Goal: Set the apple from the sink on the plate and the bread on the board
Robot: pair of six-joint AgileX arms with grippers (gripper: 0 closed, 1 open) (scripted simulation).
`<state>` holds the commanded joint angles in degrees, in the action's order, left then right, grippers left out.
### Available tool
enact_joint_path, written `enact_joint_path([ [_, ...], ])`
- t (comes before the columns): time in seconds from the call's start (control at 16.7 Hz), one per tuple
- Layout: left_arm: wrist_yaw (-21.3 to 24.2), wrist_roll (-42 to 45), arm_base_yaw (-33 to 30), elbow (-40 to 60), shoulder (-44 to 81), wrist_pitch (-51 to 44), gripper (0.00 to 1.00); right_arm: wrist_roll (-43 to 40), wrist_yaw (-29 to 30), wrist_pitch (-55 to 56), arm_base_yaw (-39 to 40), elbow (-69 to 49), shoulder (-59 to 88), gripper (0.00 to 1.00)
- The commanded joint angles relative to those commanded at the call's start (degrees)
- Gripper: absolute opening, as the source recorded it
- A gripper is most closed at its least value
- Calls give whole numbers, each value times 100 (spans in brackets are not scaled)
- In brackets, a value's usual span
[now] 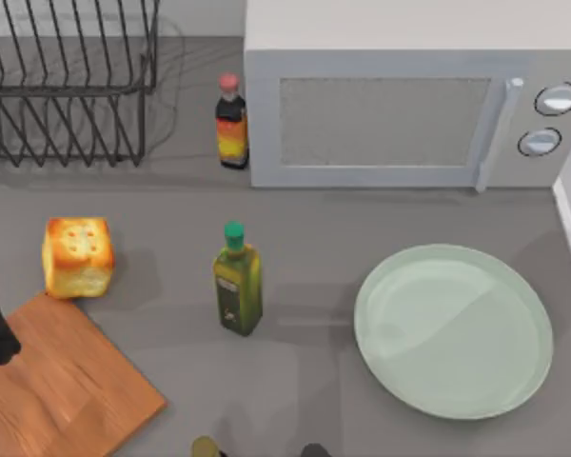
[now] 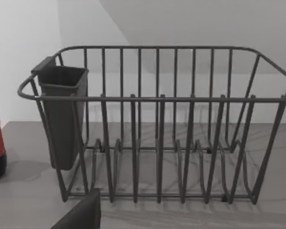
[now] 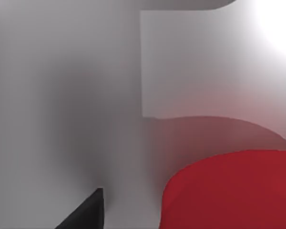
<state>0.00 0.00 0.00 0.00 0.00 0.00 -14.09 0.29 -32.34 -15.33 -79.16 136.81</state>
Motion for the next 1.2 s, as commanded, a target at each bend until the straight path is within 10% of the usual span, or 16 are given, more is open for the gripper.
enact_joint_path([
  [0.12, 0, 0, 0, 0, 0, 0, 100, 0, 0, 0, 0, 0, 0, 100],
  [0.9, 0, 0, 0, 0, 0, 0, 100, 0, 0, 0, 0, 0, 0, 2],
  [1.2, 0, 0, 0, 0, 0, 0, 100, 0, 0, 0, 0, 0, 0, 0],
])
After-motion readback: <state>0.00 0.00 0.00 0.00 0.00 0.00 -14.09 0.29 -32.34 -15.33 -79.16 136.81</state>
